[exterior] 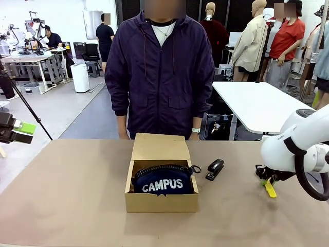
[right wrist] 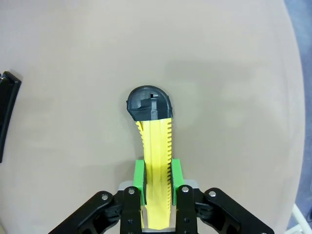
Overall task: Pack the items into the box.
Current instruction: Pick up the item indicated by the person and place it inside the Mailer Box.
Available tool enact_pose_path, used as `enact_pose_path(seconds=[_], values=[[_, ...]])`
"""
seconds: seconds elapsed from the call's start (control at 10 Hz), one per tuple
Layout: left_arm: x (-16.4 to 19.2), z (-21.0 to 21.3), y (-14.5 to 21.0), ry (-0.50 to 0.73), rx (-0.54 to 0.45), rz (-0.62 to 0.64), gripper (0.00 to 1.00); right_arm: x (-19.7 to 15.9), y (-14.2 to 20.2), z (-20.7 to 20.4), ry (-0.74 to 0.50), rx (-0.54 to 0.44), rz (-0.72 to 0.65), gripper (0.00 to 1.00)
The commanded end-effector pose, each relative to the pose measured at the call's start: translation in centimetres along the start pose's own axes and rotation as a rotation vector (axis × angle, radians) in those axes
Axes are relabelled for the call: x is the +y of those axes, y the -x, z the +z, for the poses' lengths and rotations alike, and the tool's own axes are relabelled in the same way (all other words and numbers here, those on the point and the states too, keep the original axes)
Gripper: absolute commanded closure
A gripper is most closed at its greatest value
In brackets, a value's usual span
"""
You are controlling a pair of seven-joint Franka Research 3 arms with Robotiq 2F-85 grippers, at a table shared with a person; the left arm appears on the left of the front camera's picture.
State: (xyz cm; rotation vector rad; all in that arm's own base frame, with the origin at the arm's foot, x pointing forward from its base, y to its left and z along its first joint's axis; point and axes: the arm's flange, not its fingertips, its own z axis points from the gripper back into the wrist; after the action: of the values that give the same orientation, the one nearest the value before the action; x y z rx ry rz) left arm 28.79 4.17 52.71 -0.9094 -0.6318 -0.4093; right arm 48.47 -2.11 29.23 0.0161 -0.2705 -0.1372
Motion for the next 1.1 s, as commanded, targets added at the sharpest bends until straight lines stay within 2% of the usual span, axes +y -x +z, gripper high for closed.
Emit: enact_pose_path(seconds=[0.0,0.5,0.6,0.8,1.0], values=[[0.1,0.2,0.0,0.006,0.000,-0.015,0.00,-0.3,0.4,-1.5,-0.025,0.030,0.016,1.00],[0.1,0.2,0.0,0.006,0.000,-0.015,0.00,-0.7,0.5,-0.5,-0.051,0.037,0.027,1.00],[0.1,0.2,0.0,0.006,0.000,-0.015,0.00,-0.6,0.1,2.9,-0.059,0.009,0.059,1.00],[0.1,0.2,0.0,0.006,0.000,-0.015,0.00,0.2,-0.4,10.6,-0.135,0.044,0.173,1.00],[0.1,0.2,0.0,0.006,0.000,-0.015,0.00,1.4,0.7,15.7,-0.123,0.061,0.291,1.00]])
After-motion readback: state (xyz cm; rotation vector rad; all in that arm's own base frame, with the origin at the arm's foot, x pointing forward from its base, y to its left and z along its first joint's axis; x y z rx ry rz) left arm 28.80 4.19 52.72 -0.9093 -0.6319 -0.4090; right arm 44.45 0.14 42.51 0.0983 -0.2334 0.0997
